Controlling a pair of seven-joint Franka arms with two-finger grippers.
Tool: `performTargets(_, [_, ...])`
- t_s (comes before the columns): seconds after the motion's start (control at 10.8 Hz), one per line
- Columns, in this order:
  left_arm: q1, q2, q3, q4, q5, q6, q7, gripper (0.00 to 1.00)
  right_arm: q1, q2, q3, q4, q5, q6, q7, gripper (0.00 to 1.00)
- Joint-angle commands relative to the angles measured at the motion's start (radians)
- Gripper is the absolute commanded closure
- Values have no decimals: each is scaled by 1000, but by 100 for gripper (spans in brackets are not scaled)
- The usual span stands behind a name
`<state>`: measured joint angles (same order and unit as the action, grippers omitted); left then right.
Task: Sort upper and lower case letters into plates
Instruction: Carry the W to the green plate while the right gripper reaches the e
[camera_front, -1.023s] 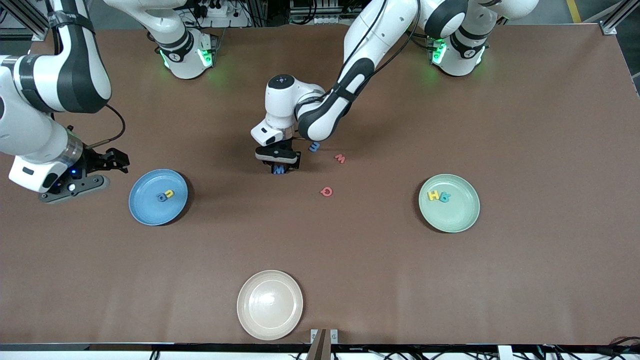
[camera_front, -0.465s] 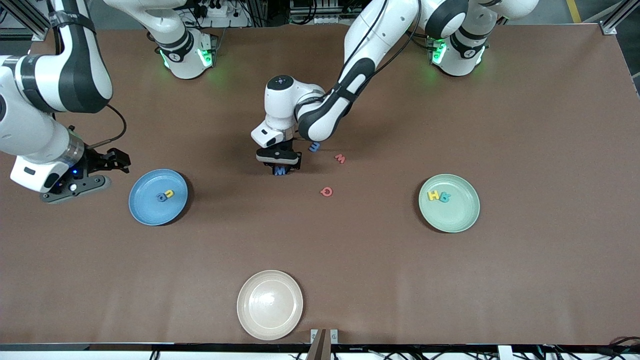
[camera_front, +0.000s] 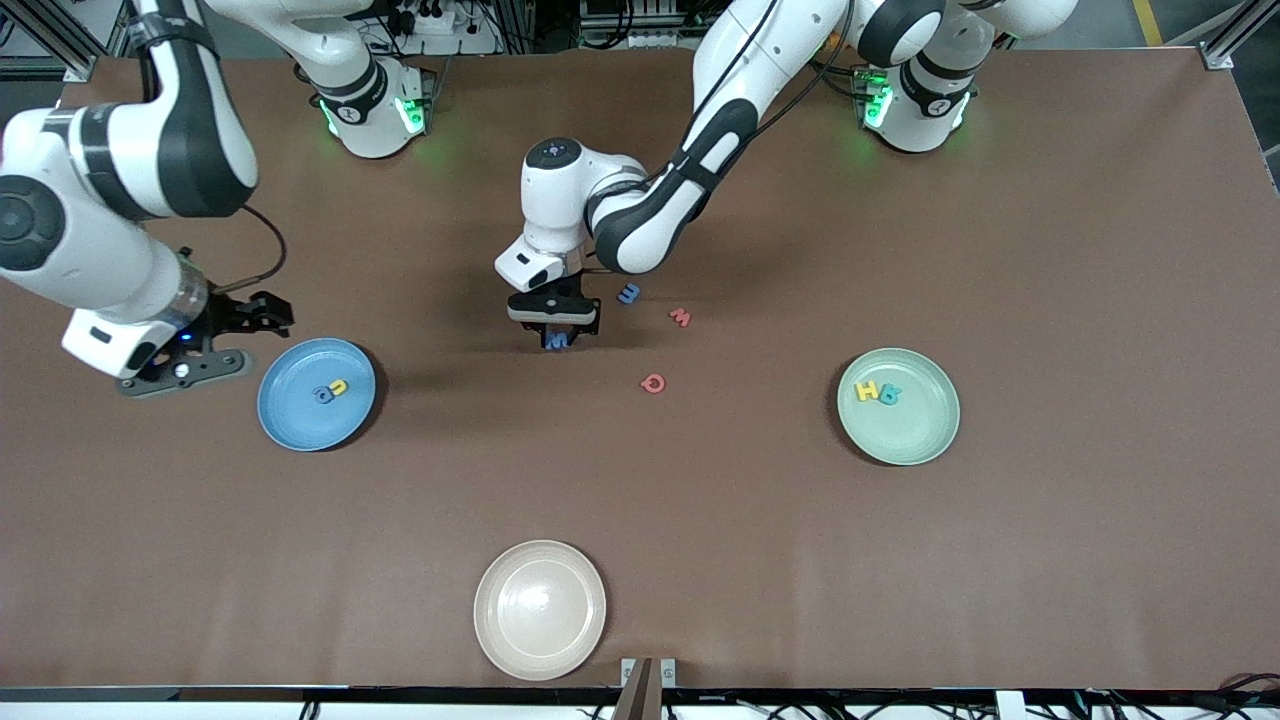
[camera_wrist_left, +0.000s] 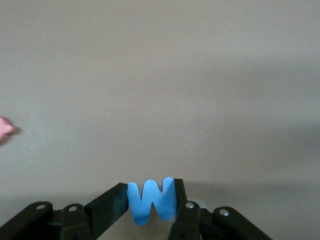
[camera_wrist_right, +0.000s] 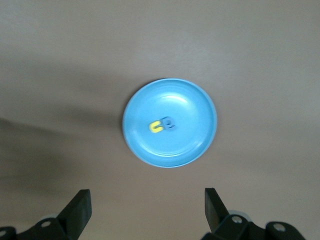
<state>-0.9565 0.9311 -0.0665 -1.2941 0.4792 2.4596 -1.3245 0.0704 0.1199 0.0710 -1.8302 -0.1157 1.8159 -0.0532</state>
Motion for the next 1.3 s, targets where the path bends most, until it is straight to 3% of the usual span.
performTargets(0.0, [63,-58,2,-60,-37,-25,100,89,8,4,81,23,13,-26,168,0])
performTargets(0.19, [164,-89,-35,-98,-37,-27,206,89,23,13,134,23,36,-24,287,0])
performTargets(0.28, [218,-130,-45,-161,-37,-27,300,89,32,17,148,25,88,-20,347,0])
performTargets(0.65, [462,-315,-134,-393,-37,-25,548,89,170,70,177,60,87,17,614,0])
performTargets(0.93, [738,-429,-302,-621,-28,5,632,92,365,223,176,202,32,19,965,0])
performTargets(1.02, [851,-469,-368,-707,-27,43,692,92,417,266,176,221,-14,45,1059,0])
performTargets(1.21, [1060,-505,-484,-806,-22,79,840,91,492,320,176,218,-22,147,1218,0])
